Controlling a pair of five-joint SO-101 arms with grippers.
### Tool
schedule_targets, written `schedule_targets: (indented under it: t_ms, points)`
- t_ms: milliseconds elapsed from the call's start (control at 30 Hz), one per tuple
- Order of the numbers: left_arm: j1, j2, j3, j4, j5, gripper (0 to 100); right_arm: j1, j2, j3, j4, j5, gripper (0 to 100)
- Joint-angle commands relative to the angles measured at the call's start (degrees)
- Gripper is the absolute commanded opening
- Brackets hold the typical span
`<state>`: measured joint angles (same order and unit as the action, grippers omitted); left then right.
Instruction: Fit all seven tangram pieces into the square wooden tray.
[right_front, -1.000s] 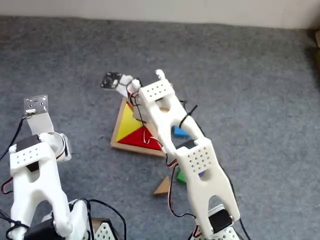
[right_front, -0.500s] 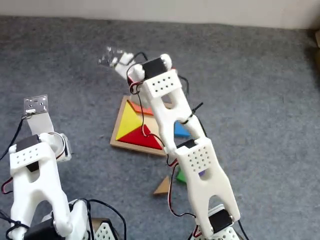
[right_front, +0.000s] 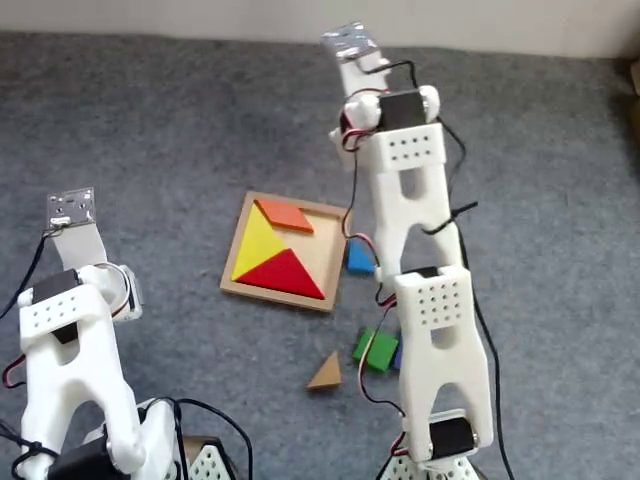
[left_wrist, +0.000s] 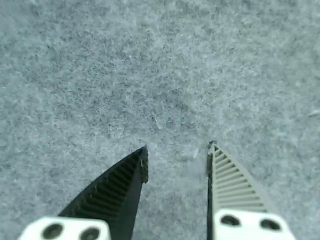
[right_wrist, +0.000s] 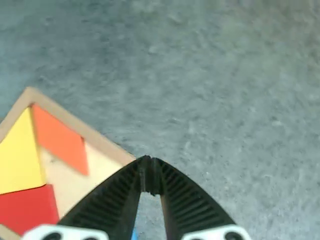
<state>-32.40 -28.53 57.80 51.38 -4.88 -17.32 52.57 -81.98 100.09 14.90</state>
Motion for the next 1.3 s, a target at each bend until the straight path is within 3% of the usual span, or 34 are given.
schedule_targets:
  t_ms: [0, 167, 333, 567, 800, 1267]
  points:
    - [1.4, -1.7, -0.1, -0.8, -0.2, 19, 0.9, -2.9, 0.3, 1.4, -1.4, 0.9]
    - [1.5, -1.7, -0.1, -0.8, -0.2, 19, 0.6, -14.0, 17.7, 1.2, -1.3, 1.6]
    - [1.5, -1.7, -0.1, -0.8, -0.2, 19, -0.7, -24.9, 36.5, 0.4, -1.1, 12.9]
    - [1.5, -1.7, -0.1, -0.8, -0.2, 19, -3.8, -26.5, 54.1, -7.5, 1.3, 13.9]
    - [1.5, -1.7, -0.1, -0.8, -0.2, 19, -5.2, -26.8, 63.0, -13.4, 1.3, 20.8]
    - [1.5, -1.7, -0.1, -0.8, -0.2, 19, -6.6, -26.4, 73.0, -23.5, 4.0, 20.7]
